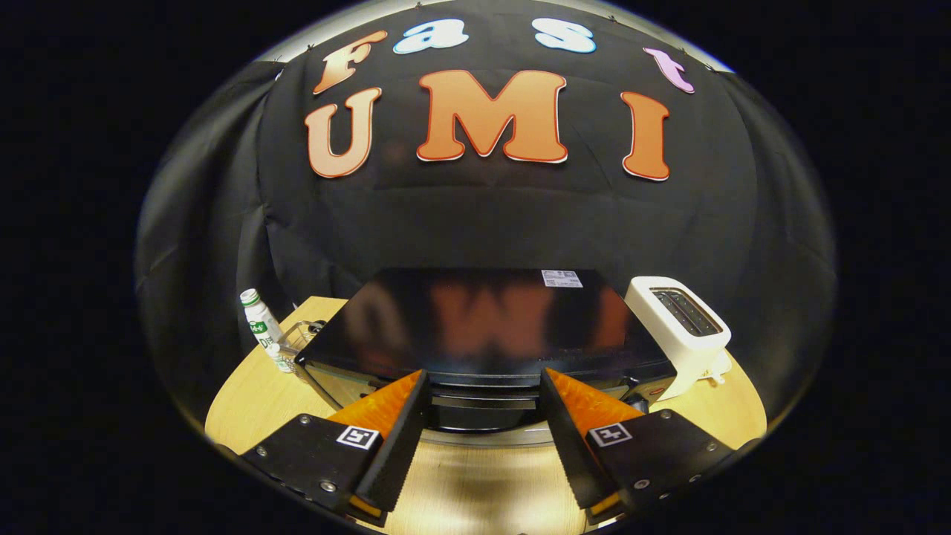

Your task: Open the toaster oven, put the food inside, and close the toaster oven door.

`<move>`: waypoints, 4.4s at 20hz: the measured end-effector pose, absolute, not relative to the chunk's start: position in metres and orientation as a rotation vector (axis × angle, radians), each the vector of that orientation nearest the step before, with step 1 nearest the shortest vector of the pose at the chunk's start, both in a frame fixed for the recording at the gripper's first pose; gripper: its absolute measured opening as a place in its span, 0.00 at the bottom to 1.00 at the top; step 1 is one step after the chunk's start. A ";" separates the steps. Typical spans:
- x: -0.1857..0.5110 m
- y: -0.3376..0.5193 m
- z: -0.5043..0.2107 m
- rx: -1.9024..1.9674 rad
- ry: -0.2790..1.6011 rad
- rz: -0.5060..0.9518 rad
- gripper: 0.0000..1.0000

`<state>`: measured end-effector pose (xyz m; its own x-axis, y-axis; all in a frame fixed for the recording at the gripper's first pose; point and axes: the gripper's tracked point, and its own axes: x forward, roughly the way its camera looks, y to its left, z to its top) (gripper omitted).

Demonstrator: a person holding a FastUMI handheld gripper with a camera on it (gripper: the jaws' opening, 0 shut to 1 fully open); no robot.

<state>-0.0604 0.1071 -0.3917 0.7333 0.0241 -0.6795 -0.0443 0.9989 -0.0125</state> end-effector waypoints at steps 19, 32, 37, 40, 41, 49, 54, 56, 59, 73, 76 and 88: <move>-0.227 0.127 -0.481 -0.073 1.249 0.275 0.78; -0.224 0.127 -0.432 0.193 1.271 0.371 0.80; -0.213 0.059 -0.392 0.137 1.218 0.369 0.97; -0.215 0.010 -0.376 0.086 1.201 0.351 0.99; -0.216 -0.007 -0.376 0.075 1.206 0.330 0.99; -0.249 -0.111 -0.410 0.135 1.292 0.135 0.97; -0.286 -0.115 -0.450 0.328 1.446 0.112 0.96; -0.289 -0.110 -0.458 0.437 1.468 0.102 0.89; -0.290 -0.098 -0.460 0.580 1.486 0.102 0.69; -0.203 -0.046 -0.396 0.882 1.208 0.054 0.34; -0.173 -0.016 -0.390 0.907 1.140 0.088 0.34; -0.090 0.087 -0.438 1.020 0.977 0.077 0.34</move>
<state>-0.0901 0.0867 -0.4376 0.5948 0.4741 -0.6492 0.3667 0.5587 0.7439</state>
